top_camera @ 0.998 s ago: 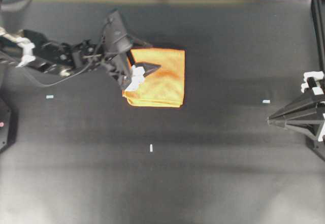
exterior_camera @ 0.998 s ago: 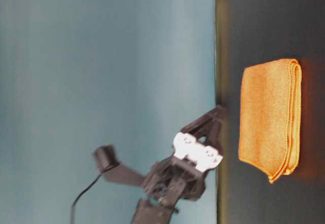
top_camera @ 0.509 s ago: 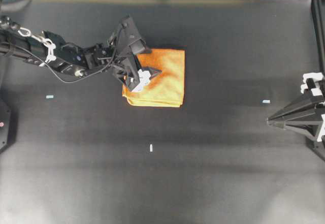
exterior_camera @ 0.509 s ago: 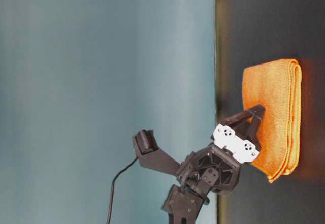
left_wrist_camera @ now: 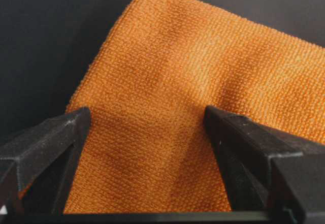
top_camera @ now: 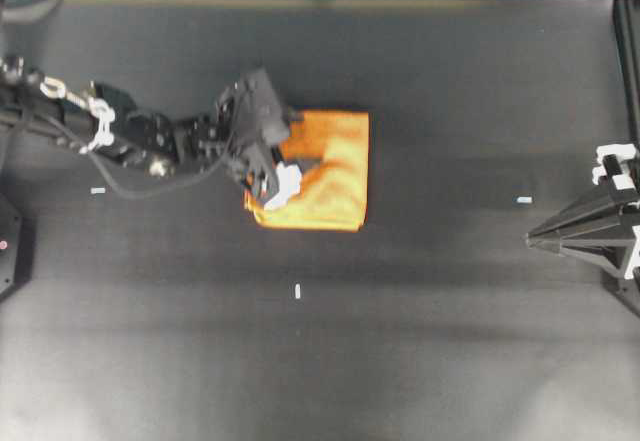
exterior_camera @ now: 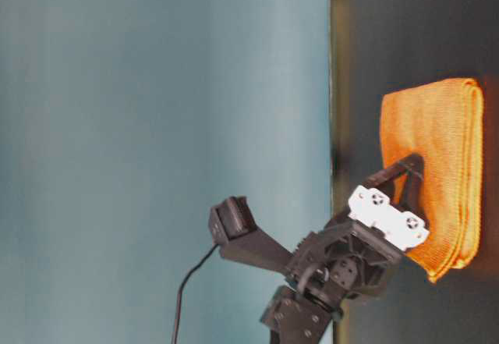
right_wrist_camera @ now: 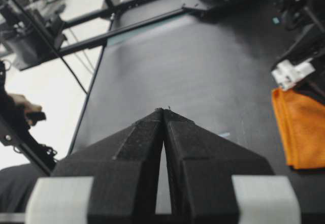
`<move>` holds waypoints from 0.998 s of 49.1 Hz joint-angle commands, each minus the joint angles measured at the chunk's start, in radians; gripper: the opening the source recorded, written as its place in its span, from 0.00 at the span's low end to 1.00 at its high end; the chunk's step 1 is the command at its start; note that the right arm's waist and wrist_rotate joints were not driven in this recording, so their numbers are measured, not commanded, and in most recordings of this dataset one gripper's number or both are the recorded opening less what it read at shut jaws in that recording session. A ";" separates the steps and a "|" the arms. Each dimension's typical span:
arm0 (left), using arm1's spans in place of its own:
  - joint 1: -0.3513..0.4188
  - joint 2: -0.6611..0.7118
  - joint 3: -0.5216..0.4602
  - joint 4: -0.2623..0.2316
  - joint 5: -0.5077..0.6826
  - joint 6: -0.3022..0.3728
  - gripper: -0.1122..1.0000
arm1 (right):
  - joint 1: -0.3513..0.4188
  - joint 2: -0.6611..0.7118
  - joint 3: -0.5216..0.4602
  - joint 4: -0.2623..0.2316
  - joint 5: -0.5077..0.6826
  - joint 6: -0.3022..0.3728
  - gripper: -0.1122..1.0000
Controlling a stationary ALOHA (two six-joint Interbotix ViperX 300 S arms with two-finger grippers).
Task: Push an orange cloth with the left arm to wipe the desk.
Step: 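Drag the cloth with the left gripper toward the lower left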
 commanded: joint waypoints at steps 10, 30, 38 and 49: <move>-0.074 -0.060 0.083 0.003 -0.005 -0.005 0.89 | 0.000 -0.009 0.006 0.002 -0.008 0.000 0.11; -0.279 -0.112 0.150 0.005 0.003 -0.031 0.89 | 0.000 -0.018 0.006 0.002 -0.008 0.000 0.11; -0.348 -0.115 0.166 0.005 0.015 -0.037 0.89 | 0.000 -0.017 0.006 0.009 -0.009 -0.002 0.11; -0.439 -0.120 0.173 0.003 0.015 -0.072 0.89 | 0.000 -0.018 0.009 0.017 -0.009 0.000 0.11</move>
